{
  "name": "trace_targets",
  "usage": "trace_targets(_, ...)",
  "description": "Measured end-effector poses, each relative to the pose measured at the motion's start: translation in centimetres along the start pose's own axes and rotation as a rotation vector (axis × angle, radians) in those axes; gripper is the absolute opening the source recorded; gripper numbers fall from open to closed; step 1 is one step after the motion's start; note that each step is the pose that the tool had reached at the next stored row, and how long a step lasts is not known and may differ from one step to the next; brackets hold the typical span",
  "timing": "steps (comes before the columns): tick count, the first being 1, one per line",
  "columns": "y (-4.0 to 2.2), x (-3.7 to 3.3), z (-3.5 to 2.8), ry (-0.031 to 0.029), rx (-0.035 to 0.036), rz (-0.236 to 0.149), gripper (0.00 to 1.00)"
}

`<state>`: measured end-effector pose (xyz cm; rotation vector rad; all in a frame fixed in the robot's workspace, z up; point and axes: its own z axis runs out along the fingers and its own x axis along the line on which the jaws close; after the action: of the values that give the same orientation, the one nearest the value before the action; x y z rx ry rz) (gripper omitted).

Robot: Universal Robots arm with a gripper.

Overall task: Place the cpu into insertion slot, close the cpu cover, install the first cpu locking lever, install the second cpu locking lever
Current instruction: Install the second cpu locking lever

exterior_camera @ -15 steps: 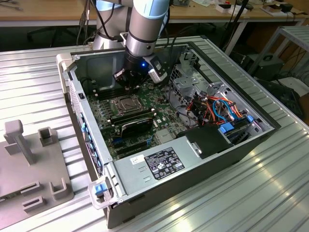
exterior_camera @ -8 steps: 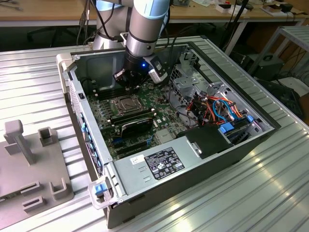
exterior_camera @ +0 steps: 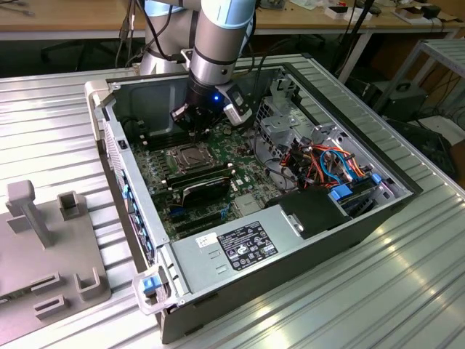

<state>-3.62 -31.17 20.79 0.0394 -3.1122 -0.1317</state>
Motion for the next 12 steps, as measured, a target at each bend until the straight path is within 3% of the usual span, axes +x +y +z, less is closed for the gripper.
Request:
trace_targets(6,-0.02,0.0,0.0,0.0,0.0,0.0,0.11)
trace_targets(12,-0.6,0.02,-0.05,0.0,0.0,0.0,0.11)
